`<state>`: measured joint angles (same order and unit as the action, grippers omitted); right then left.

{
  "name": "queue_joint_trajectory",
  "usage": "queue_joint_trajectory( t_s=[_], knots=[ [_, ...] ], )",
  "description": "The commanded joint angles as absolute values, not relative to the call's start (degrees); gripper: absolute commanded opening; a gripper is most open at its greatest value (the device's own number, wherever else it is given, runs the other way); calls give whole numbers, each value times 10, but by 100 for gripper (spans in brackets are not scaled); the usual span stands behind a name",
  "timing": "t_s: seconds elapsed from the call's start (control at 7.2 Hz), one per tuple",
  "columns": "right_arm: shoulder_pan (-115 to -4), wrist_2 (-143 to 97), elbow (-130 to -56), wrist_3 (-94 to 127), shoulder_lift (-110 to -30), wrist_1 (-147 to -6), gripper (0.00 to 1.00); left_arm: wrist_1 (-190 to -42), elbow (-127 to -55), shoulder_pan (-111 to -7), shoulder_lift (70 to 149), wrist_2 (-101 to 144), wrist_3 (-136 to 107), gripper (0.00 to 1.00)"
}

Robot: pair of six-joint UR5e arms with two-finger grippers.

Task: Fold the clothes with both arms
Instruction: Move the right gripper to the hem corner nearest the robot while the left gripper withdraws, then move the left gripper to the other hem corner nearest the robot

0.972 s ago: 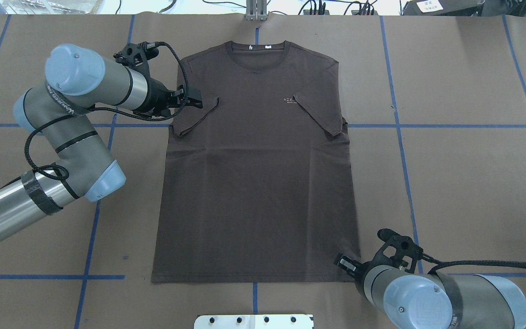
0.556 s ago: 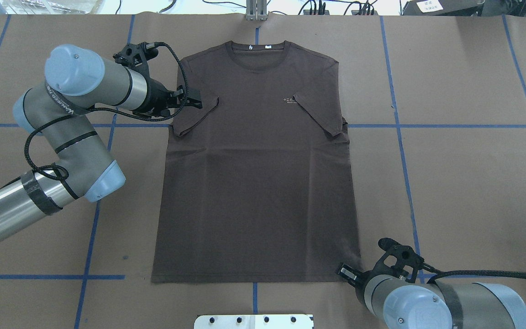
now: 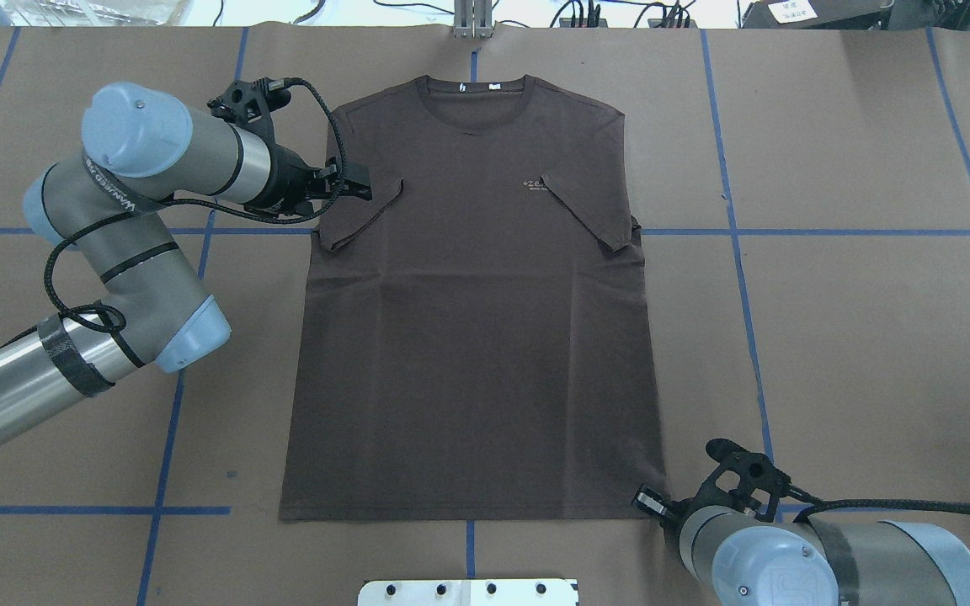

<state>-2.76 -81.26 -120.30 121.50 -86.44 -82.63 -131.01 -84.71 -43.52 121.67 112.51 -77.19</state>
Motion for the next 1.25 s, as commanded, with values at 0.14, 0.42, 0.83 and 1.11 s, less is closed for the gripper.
queue_joint_trajectory(
  t_s=[0.14, 0.42, 0.83, 1.11],
  knots=[
    [-29, -806, -1221, 1222, -870, -829, 0, -1311, -870, -433, 1219, 1126, -805, 100],
    [-28, -796, -1242, 1252, -863, -828, 0, -1307, -986, -357, 1138, 1038, -883, 100],
    [-32, -802, -1252, 1250, -859, -828, 0, -1296, -1104, -239, 1000, 924, -953, 100],
    [-35, -804, -1256, 1246, -858, -828, 0, -1222, -1176, -149, 956, 873, -1029, 100]
  ],
)
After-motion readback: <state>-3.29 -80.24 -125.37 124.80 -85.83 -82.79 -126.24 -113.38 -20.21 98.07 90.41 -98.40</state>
